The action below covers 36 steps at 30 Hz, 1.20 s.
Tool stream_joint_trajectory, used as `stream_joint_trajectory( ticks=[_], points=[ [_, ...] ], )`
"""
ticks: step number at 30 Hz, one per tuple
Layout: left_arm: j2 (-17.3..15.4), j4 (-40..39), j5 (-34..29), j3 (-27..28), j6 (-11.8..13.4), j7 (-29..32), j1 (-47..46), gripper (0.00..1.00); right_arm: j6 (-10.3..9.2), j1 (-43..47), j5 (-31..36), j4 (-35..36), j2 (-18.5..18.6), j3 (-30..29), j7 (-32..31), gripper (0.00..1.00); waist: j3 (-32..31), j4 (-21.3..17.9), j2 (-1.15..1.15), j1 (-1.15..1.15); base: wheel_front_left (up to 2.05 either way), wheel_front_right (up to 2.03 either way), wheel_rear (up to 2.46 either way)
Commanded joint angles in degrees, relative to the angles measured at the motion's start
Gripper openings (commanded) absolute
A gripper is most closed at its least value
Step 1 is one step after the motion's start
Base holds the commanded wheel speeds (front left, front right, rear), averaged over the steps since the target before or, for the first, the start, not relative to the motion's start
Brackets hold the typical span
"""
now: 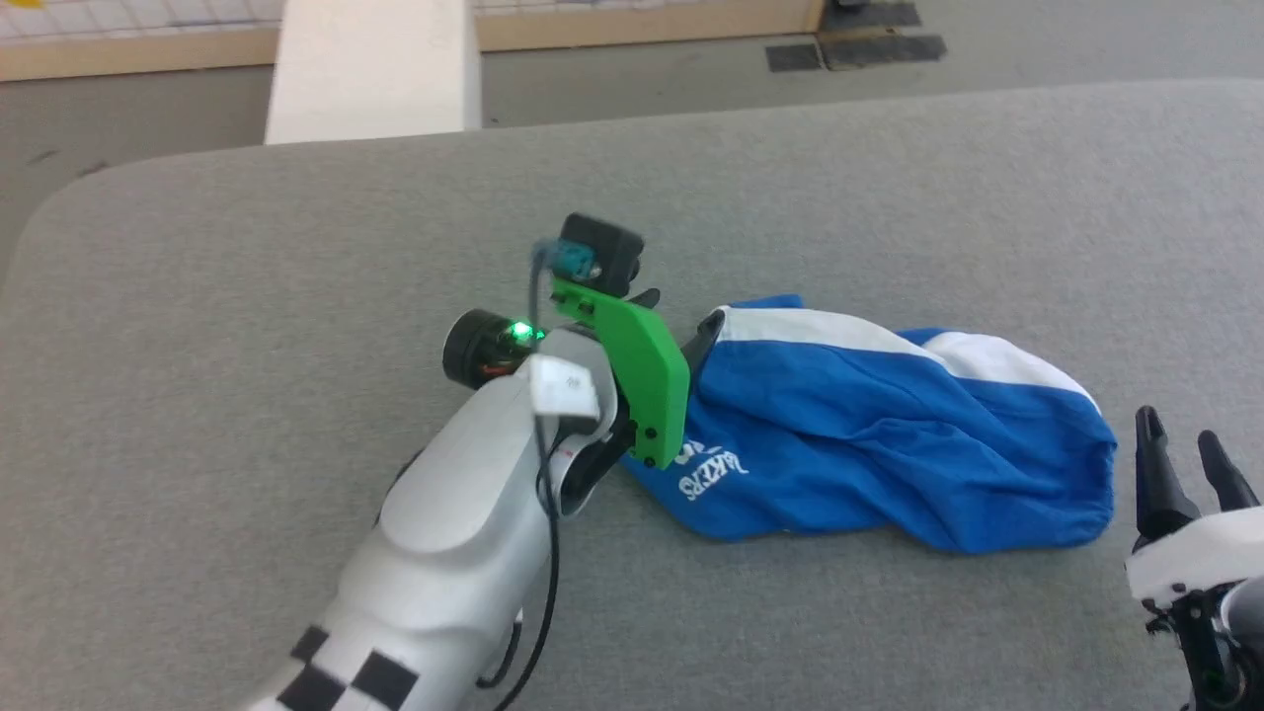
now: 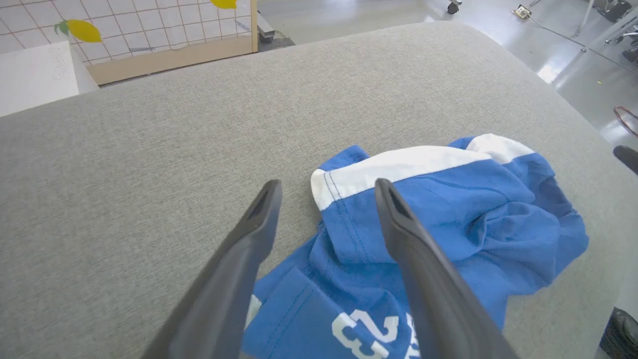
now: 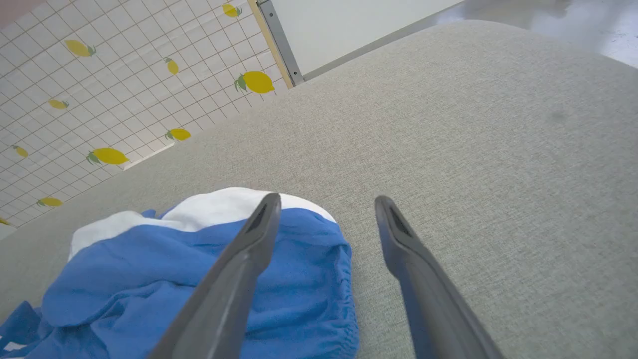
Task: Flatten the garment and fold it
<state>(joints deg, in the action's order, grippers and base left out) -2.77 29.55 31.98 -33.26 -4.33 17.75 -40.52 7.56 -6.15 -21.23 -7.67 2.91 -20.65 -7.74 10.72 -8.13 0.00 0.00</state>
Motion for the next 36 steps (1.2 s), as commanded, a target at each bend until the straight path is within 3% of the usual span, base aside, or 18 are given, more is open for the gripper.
stream_joint_trajectory(
  ticks=[1,10,11,12,13,19,25,29,36],
  points=[
    [-0.1,1.4,0.9,-1.0,-0.3,1.4,-1.5,1.00,-0.08,-1.0,-0.5,-0.3,0.0,0.3,0.6,1.00,3.8,-3.8,0.00,0.00,0.00,0.00,0.00],
    [-0.1,11.9,3.6,-6.3,1.4,11.7,-6.9,1.00,-0.08,-2.4,-2.1,-4.6,0.0,2.2,4.3,1.00,8.3,-8.7,0.00,0.00,0.00,0.00,0.00],
    [-0.1,12.1,4.0,-6.4,1.3,11.5,-6.9,0.64,-0.08,-2.4,-2.2,-5.0,0.0,2.3,4.6,1.00,8.4,-8.8,0.00,0.00,0.00,0.00,0.00],
    [-0.1,12.1,4.6,-6.3,1.1,10.7,-6.8,0.19,-0.08,-2.4,-2.2,-5.4,0.0,2.3,5.0,1.00,8.4,-8.9,0.00,0.00,0.00,0.00,0.00],
    [-0.1,12.1,5.1,-6.3,1.1,10.2,-6.7,0.00,-0.08,-2.4,-2.2,-5.7,0.0,2.3,5.2,1.00,8.3,-8.8,0.00,0.00,0.00,0.00,0.00],
    [-0.1,11.1,8.4,-4.6,0.8,4.5,-6.4,0.00,-0.08,-2.0,-1.0,-6.5,0.0,1.6,5.7,1.00,6.0,-5.4,0.00,0.00,0.00,0.00,0.00],
    [-0.9,8.1,11.6,0.5,2.3,-2.9,-4.4,0.00,-0.08,-0.9,0.7,-5.4,0.0,1.5,4.5,1.00,1.8,0.8,0.00,0.00,0.00,0.00,0.00],
    [-3.5,3.8,13.5,4.3,4.9,-6.3,0.5,0.00,-0.08,0.2,1.2,-4.4,0.0,2.2,3.4,1.00,-0.8,5.0,0.00,0.00,0.00,0.00,0.00],
    [-8.9,-7.4,16.0,9.5,12.9,-9.0,16.6,0.00,-0.08,2.0,1.6,-2.8,0.0,3.1,1.8,1.00,-2.7,10.8,0.00,0.00,0.00,0.00,0.00]
  ],
)
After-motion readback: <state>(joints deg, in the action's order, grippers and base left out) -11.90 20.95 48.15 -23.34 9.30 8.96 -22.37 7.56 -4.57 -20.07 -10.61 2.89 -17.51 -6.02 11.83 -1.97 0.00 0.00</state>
